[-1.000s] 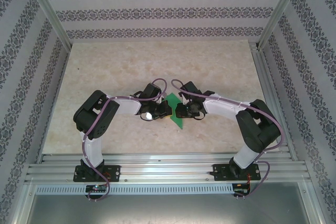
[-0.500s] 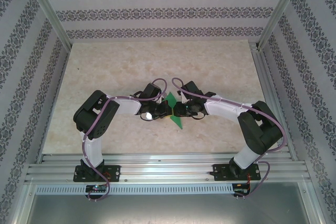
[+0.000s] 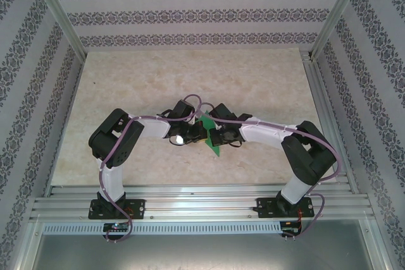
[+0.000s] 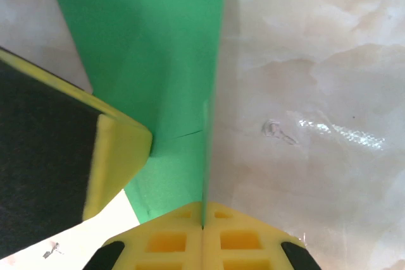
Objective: Fold a paper plane with a square sheet of paper (fold left side to right side)
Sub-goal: Fold the wing for the fifth time at the center of the table.
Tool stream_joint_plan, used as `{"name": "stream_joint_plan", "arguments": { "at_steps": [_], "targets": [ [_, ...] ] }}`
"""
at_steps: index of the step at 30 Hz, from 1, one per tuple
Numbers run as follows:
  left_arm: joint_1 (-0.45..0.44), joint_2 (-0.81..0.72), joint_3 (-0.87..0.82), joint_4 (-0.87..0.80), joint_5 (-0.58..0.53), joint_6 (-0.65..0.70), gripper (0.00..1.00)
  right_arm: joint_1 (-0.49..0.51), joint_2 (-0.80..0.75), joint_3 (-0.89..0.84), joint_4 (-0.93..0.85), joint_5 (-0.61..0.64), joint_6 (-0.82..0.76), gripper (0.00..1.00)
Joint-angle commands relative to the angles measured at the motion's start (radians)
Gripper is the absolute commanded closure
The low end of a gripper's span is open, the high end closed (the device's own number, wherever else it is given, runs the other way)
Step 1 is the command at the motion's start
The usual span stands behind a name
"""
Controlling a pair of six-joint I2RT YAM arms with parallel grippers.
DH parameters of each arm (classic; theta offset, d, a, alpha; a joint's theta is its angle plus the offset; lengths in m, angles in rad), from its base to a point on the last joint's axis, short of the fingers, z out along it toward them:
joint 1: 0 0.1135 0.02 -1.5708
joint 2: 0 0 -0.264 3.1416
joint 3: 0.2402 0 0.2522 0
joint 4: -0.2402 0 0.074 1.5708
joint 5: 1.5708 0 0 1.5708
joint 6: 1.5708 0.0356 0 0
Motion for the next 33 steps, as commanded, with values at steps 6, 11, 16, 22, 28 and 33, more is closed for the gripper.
{"name": "stream_joint_plan", "arguments": {
  "at_steps": [6,11,16,22,28,33],
  "targets": [
    [-0.009,0.043,0.008,-0.024,-0.056,0.017,0.95,0.053,0.023,0.019,-0.05,0.069,-0.034,0.85],
    [-0.009,0.045,0.006,-0.025,-0.056,0.017,0.95,0.066,0.011,0.001,-0.016,0.045,-0.008,0.8],
    [-0.009,0.053,0.01,-0.027,-0.059,0.02,0.95,0.084,-0.008,0.015,-0.055,0.111,0.004,0.76],
    [-0.009,0.059,0.012,-0.026,-0.059,0.02,0.95,0.058,-0.032,0.023,-0.039,0.086,-0.014,0.73],
    [-0.009,0.059,0.013,-0.028,-0.057,0.02,0.95,0.008,-0.001,0.051,-0.014,0.04,-0.032,0.75],
    [-0.009,0.058,0.016,-0.033,-0.057,0.023,0.95,-0.003,-0.014,0.053,-0.01,0.024,-0.042,0.84]
  ]
}}
